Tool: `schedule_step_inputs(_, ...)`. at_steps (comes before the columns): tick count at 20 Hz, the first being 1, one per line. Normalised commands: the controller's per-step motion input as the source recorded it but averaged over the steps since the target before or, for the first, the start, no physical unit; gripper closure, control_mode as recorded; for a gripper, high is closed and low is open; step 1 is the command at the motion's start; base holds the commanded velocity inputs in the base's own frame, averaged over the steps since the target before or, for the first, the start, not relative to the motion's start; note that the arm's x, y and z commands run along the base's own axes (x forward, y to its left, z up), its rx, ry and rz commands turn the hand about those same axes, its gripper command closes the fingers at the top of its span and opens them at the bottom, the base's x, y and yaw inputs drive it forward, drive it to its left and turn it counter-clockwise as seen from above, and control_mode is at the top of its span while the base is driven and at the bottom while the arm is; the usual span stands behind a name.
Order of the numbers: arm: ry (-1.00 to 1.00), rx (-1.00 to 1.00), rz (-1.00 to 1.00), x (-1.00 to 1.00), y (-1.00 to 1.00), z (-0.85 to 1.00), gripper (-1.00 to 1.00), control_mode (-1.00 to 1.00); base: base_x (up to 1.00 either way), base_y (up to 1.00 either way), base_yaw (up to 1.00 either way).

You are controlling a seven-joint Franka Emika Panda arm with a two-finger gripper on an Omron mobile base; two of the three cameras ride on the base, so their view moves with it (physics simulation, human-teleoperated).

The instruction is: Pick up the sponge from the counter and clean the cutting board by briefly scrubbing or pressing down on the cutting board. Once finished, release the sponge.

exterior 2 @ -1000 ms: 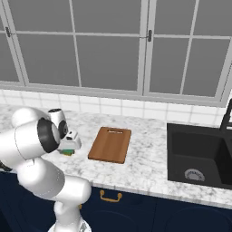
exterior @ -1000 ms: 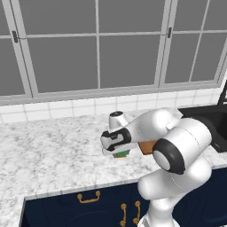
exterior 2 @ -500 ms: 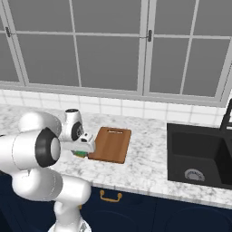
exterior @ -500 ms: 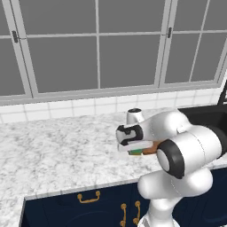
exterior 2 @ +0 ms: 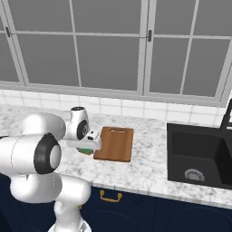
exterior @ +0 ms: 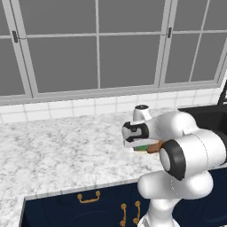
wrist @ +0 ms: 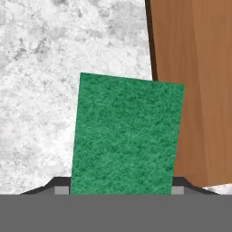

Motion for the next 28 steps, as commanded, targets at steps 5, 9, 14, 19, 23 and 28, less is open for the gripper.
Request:
schedule_step_inputs(5, -0.07, -0.03, 0.01, -0.04, -0.11, 0.72, 1.0, -1.0, 0.0, 0.0, 0.0)
schedule_step_inputs(9, 0.16, -0.14, -0.02, 0.44, -0.56, -0.19, 1.0, -1.0, 0.0, 0.0, 0.0)
schedule_step_inputs(14, 0.07, -0.1, 0.0, 0.41, -0.49, -0.3, 1.0, -1.0, 0.0, 0.0, 0.0)
schedule_step_inputs(19, 0.1, -0.09, 0.01, 0.54, -0.1, -0.68, 1.0, -1.0, 0.0, 0.0, 0.0)
schedule_step_inputs(23, 0.14, -0.04, 0.0, 0.59, 0.0, -0.74, 1.0, -1.0, 0.0, 0.0, 0.0)
schedule_step_inputs(28, 0.04, 0.09, 0.04, 0.58, -0.01, -0.14, 1.0, -1.0, 0.0, 0.0, 0.0)
